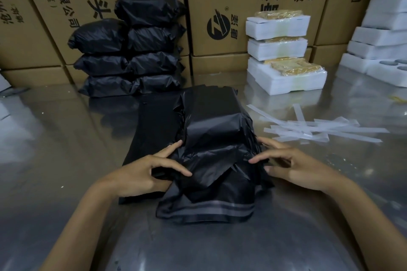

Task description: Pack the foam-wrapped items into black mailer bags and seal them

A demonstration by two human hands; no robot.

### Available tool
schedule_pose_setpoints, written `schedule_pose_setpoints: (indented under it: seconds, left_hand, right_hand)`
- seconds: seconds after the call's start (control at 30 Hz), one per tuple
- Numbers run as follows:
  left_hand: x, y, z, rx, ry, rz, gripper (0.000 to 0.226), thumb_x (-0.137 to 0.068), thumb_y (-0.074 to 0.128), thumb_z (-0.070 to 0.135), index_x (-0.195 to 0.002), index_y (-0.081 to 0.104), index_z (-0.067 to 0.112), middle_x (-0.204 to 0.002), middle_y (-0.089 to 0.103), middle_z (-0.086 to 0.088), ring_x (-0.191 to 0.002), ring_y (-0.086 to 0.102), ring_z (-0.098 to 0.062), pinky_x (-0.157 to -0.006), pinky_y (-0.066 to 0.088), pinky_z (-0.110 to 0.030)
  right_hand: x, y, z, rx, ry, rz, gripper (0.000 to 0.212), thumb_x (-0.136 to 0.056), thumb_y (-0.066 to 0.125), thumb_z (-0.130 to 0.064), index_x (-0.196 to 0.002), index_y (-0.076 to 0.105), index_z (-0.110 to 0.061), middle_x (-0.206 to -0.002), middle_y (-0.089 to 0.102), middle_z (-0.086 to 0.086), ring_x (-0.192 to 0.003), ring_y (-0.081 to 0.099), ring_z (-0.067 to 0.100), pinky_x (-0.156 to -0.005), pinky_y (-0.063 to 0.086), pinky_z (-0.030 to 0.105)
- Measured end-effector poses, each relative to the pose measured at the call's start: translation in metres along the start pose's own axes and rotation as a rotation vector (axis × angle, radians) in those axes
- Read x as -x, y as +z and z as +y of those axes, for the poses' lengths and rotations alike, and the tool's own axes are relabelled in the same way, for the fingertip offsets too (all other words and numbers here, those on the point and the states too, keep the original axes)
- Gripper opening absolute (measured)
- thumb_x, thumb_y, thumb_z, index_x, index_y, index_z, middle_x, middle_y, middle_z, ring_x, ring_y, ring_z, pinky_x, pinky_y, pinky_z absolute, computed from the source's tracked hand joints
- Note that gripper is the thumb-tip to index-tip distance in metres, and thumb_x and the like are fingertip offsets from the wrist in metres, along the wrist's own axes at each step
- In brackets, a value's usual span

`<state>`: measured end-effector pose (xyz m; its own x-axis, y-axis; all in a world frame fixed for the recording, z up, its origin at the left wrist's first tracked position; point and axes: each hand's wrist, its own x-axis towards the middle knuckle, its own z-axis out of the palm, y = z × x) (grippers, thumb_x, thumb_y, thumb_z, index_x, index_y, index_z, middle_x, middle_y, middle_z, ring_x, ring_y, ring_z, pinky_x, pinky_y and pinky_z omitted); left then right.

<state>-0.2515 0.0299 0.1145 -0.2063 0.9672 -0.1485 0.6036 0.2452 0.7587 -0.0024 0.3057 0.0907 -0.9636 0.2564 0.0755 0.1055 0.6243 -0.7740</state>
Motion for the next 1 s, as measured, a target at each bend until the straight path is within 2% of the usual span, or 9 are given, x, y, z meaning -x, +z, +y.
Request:
schedule_pose_setpoints:
  seconds: [0.13,0.23,0.3,0.43,0.6,0.7,0.87,0.93,1.0]
  left_hand:
    - [-0.009,0.01,0.011,0.139,0.171,0.436,0.02,-0.091,0.063,-0.002,-0.098,0.076,0.012,-0.142,0.053,0.011,-0.13,0.047,0.005,-0.111,0.038,-0.027]
    - [-0.021,0.013,0.026,0.423,0.212,0.686,0.021,-0.09,0.063,0.018,-0.092,0.077,0.033,-0.108,0.074,0.007,-0.103,0.066,0.001,-0.084,0.049,-0.012]
    - [-0.036,0.008,0.031,0.513,0.107,0.755,0.017,-0.091,0.066,0.032,-0.077,0.074,0.037,-0.093,0.075,0.018,-0.095,0.068,0.002,-0.082,0.051,-0.016]
    - [-0.07,-0.009,0.032,0.806,0.047,0.79,0.034,-0.089,0.062,0.008,-0.063,0.056,0.029,-0.076,0.069,0.007,-0.077,0.068,-0.007,-0.082,0.051,-0.031]
    - [-0.095,-0.028,0.038,0.944,0.026,0.749,0.026,-0.081,0.07,0.004,-0.103,0.064,0.017,-0.091,0.076,0.0,-0.083,0.073,-0.013,-0.07,0.055,-0.026]
    - [-0.102,-0.031,0.041,0.966,-0.037,0.723,0.039,-0.081,0.073,0.002,-0.116,0.07,0.018,-0.103,0.076,-0.004,-0.092,0.073,-0.015,-0.069,0.055,-0.021]
    - [-0.095,-0.031,0.033,0.945,-0.132,0.522,0.026,-0.084,0.075,0.015,-0.11,0.075,0.011,-0.108,0.075,-0.009,-0.097,0.073,-0.021,-0.077,0.057,-0.027]
    - [-0.094,-0.029,0.033,0.959,-0.155,0.55,0.033,-0.086,0.074,0.025,-0.113,0.073,0.007,-0.108,0.075,-0.01,-0.1,0.072,-0.023,-0.087,0.055,-0.031]
    - [-0.092,-0.028,0.034,0.984,-0.129,0.63,0.039,-0.089,0.071,0.028,-0.12,0.069,0.003,-0.108,0.075,-0.01,-0.103,0.071,-0.023,-0.094,0.053,-0.034]
  right_hand:
    - [-0.005,0.006,-0.002,-0.152,0.0,0.191,0.008,-0.085,0.074,-0.023,-0.087,0.079,-0.028,-0.133,0.049,-0.041,-0.124,0.039,-0.026,-0.099,0.033,0.007]
    - [-0.014,0.005,-0.005,-0.454,0.019,0.43,0.011,-0.087,0.071,-0.028,-0.081,0.076,-0.02,-0.122,0.069,-0.021,-0.114,0.062,-0.003,-0.091,0.046,0.015]
    - [-0.026,0.003,-0.009,-0.614,0.07,0.52,0.022,-0.096,0.064,-0.021,-0.076,0.073,-0.021,-0.104,0.075,-0.008,-0.104,0.067,0.014,-0.091,0.048,0.024]
    - [-0.054,0.006,-0.023,-0.796,0.152,0.578,0.035,-0.098,0.052,-0.011,-0.071,0.071,-0.023,-0.084,0.07,0.001,-0.087,0.061,0.022,-0.082,0.046,0.034]
    - [-0.045,0.008,-0.024,-0.993,0.002,0.473,0.024,-0.057,0.062,-0.02,-0.078,0.072,-0.017,-0.09,0.066,0.001,-0.086,0.06,0.017,-0.081,0.045,0.033]
    - [-0.045,0.012,-0.02,-0.636,0.074,0.538,0.036,-0.068,0.083,-0.037,-0.101,0.074,-0.027,-0.106,0.076,-0.007,-0.103,0.07,0.013,-0.089,0.052,0.032]
    - [-0.065,0.015,-0.027,-0.457,0.061,0.781,0.009,-0.097,0.065,-0.025,-0.095,0.073,-0.029,-0.095,0.077,-0.015,-0.095,0.071,0.004,-0.08,0.057,0.021]
    - [-0.067,0.018,-0.029,-0.399,0.061,0.821,0.014,-0.101,0.058,-0.023,-0.095,0.071,-0.024,-0.093,0.077,-0.003,-0.094,0.072,0.013,-0.087,0.059,0.032]
    - [-0.065,0.02,-0.031,-0.343,0.064,0.846,0.024,-0.104,0.053,-0.026,-0.098,0.068,-0.008,-0.098,0.069,0.027,-0.095,0.066,0.039,-0.091,0.053,0.053]
